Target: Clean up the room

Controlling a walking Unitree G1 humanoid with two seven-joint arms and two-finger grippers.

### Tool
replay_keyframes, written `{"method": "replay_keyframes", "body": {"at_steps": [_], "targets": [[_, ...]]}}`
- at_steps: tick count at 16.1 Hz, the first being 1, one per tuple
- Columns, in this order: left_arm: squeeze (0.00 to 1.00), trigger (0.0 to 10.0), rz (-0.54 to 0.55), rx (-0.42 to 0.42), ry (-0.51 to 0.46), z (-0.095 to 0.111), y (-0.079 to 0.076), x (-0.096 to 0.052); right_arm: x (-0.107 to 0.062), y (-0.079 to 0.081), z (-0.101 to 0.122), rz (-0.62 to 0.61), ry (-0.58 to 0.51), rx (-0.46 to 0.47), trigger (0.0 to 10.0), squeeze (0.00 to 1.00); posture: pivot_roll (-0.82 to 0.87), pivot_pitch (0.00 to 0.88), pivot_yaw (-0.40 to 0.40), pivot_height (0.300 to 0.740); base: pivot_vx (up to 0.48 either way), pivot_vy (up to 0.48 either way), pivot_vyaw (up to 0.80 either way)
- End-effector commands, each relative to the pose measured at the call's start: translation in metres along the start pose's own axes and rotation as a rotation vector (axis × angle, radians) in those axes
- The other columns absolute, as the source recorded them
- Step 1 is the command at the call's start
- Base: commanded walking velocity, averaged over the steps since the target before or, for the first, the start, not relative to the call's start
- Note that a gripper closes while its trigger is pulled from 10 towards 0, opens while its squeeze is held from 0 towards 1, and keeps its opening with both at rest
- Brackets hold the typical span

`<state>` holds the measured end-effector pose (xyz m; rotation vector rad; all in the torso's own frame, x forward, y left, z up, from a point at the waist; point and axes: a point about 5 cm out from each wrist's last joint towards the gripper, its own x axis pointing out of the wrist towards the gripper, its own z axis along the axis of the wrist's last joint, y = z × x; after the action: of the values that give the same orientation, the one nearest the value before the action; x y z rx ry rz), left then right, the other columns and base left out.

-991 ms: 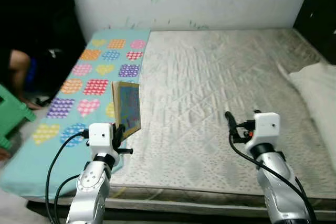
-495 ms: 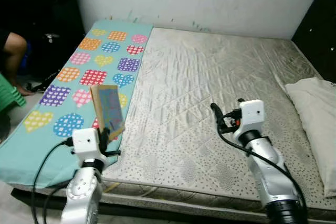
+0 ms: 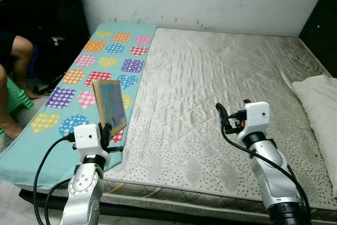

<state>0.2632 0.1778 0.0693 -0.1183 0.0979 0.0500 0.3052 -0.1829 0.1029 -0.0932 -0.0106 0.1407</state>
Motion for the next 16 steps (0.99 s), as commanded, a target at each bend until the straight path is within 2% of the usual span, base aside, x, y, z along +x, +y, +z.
{"method": "replay_keyframes", "body": {"at_steps": [1,4,6,10,15,16], "targets": [[0.0,10.0,-0.004,-0.001,-0.046,0.01,-0.003,0.006,0.003,-0.001,0.002,0.002,-0.003,-0.007,10.0,0.0,-0.14,0.0,-0.043,0.74,0.0,0.0,0.0],[0.0,10.0,0.068,-0.039,-0.05,0.003,-0.001,-0.007,0.012,0.005,0.006,0.086,0.005,-0.034,10.0,0.0,-0.09,0.0,-0.124,0.74,0.0,0.0,0.0],[0.0,10.0,0.106,-0.035,-0.051,0.002,0.006,-0.014,0.017,0.012,0.007,0.121,0.004,-0.031,10.0,0.0,-0.06,0.0,-0.137,0.74,0.0,0.0,0.0],[0.0,10.0,0.138,-0.006,-0.048,0.003,0.022,-0.019,0.024,0.028,0.009,0.144,-0.012,0.004,10.0,0.0,-0.04,0.0,-0.129,0.74,0.0,0.0,0.0],[0.0,10.0,0.086,0.005,-0.041,0.005,0.014,-0.009,0.018,0.014,0.006,0.077,-0.019,0.008,10.0,0.0,-0.1,0.0,-0.065,0.74,0.0,0.0,0.0],[0.0,10.0,0.031,0.017,-0.039,0.007,0.006,0.001,0.011,0.006,0.003,0.022,-0.023,0.012,10.0,0.0,-0.14,0.0,-0.019,0.74,0.0,0.0,0.0]]}}
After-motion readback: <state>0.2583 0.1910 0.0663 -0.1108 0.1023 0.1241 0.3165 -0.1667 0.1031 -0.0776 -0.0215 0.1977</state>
